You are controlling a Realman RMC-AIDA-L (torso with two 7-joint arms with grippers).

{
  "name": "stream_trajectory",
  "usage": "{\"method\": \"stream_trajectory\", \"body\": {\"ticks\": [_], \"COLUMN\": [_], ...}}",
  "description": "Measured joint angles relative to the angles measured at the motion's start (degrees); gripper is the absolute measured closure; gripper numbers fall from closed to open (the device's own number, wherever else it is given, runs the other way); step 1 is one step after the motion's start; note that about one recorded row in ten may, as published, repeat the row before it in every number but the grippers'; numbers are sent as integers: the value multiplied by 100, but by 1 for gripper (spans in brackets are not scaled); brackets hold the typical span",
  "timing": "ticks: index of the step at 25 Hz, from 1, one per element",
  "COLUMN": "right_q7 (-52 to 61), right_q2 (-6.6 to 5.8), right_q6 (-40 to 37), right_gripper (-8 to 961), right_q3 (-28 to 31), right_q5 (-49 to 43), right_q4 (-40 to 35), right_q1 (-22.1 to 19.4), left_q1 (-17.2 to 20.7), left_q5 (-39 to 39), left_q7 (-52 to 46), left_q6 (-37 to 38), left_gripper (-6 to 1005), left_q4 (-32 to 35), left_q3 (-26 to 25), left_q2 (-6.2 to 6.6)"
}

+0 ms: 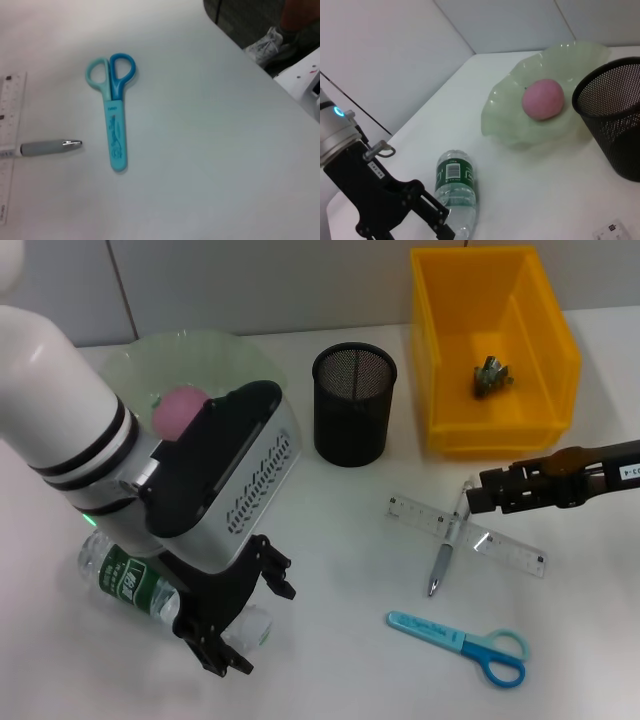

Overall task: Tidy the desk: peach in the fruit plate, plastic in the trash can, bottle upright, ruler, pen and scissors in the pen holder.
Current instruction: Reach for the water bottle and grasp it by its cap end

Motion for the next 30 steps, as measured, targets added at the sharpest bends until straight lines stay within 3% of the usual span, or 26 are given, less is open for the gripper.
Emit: {"method": "stream_trajectory", "body": {"ticks": [30], "right_q7": [-20], "right_q2": [17], "right_q6": [51], "right_gripper": [230], "right_q3": [2], "right_q5": [-62], "right_q4": [44], "right_q1": [-13], "left_q1": [-126], "left_q5": [397], "left_q7": [86], "left_q6": [-579], "left_gripper": [202], "left_q4": [-501], "left_q3": [300], "left_q2": [-96]}}
